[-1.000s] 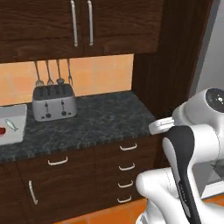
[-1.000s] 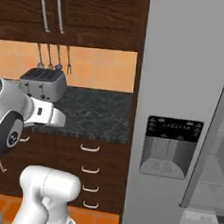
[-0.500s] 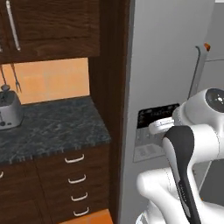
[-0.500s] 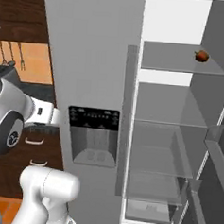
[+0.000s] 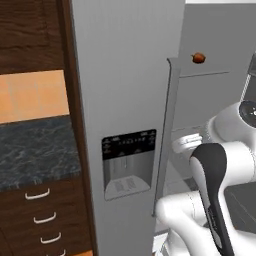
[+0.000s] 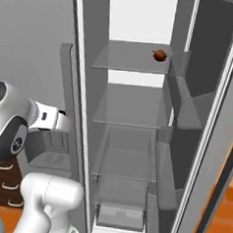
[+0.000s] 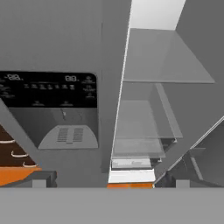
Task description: Place one bell pepper and one fish in each tupperware on the nearby counter, to pack two identical lunches.
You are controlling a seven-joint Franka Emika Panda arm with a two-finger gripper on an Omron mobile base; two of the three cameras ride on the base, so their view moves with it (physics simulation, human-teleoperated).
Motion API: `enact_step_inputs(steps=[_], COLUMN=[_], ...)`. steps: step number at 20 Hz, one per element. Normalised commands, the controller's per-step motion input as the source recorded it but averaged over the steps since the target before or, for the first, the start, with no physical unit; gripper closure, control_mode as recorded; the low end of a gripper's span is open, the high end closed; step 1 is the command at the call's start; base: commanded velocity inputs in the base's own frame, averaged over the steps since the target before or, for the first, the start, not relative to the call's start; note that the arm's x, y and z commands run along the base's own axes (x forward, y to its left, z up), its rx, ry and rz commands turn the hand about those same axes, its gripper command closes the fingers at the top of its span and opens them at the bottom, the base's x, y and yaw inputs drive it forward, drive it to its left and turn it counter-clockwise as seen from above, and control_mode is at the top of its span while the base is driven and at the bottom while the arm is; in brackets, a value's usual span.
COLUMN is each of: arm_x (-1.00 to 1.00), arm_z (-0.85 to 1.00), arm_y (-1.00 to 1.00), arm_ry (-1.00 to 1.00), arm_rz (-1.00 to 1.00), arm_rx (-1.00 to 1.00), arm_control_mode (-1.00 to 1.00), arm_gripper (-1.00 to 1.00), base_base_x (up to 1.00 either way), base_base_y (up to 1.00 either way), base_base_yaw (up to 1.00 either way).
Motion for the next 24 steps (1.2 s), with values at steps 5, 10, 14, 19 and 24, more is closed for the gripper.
enact_step_inputs(steps=[5,10,14,19,24], arm_x=[0.00,0.00,0.00,0.00,0.00], arm_z=[0.00,0.00,0.00,0.00,0.00], arm_y=[0.00,0.00,0.00,0.00,0.00], arm_ry=[0.00,0.00,0.00,0.00,0.00], arm_rz=[0.00,0.00,0.00,0.00,0.00], arm_rx=[0.00,0.00,0.00,0.00,0.00], arm_control_mode=[1.00,1.00,1.00,1.00,1.00], arm_gripper=[-1.00,-1.00,-1.00,-1.00,-1.00], base_base_x=[0.25,0.07,0.48,0.30,0.36], base_base_y=[-0.26,-0.69,-0.19,-0.35,-0.24], base_base_yaw=[0.00,0.00,0.00,0.00,0.00])
